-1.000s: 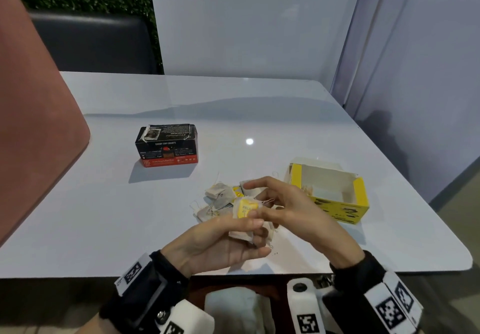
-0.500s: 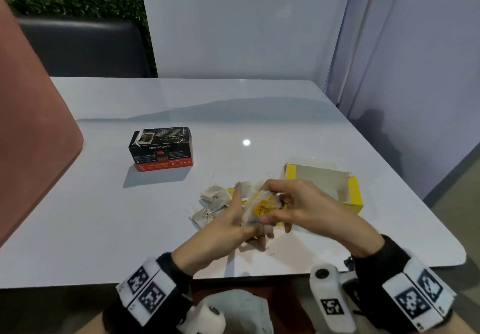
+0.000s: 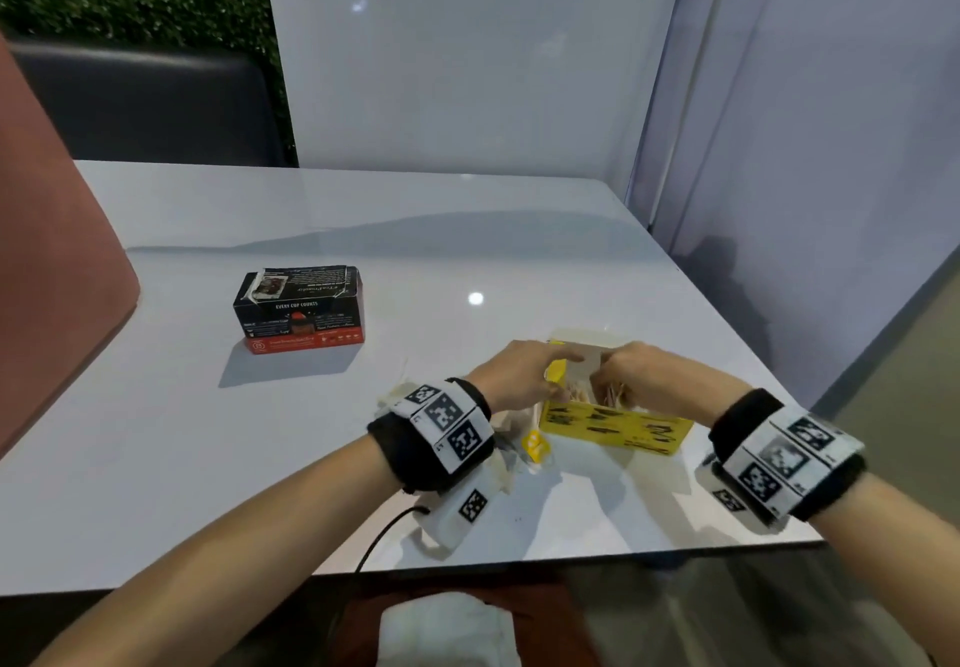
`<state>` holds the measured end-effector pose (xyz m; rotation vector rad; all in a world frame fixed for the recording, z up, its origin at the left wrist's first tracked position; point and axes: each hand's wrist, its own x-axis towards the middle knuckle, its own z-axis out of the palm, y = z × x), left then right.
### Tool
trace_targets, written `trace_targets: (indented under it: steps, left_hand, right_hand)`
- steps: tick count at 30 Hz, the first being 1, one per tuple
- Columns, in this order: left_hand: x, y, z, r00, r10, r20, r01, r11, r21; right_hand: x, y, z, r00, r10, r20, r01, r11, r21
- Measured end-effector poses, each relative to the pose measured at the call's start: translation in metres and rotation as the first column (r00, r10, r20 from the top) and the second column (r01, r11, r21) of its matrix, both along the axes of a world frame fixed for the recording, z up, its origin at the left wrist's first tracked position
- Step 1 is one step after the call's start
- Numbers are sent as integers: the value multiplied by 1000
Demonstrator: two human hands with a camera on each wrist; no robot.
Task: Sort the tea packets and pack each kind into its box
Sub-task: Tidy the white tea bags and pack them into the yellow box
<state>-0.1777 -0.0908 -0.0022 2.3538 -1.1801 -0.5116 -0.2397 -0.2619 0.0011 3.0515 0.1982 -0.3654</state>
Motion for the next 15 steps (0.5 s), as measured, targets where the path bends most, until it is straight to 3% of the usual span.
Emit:
trace_targets:
  steps: [4,9,15]
  left_hand:
    - [0,-1,-7,998,40,-41,-40,999,3]
    - [-3,1,-10,994,65,-84,-69,997,-42]
    - [-2,0,-13,990,83,-113,-90,994,-59]
  right_hand:
    - [3,1,-17,1000,15,10,-15,1000,20]
    - [-1,0,-16,995,-99,31,87,956,279]
    - [0,-1,-16,983,-184,-17,184,959,218]
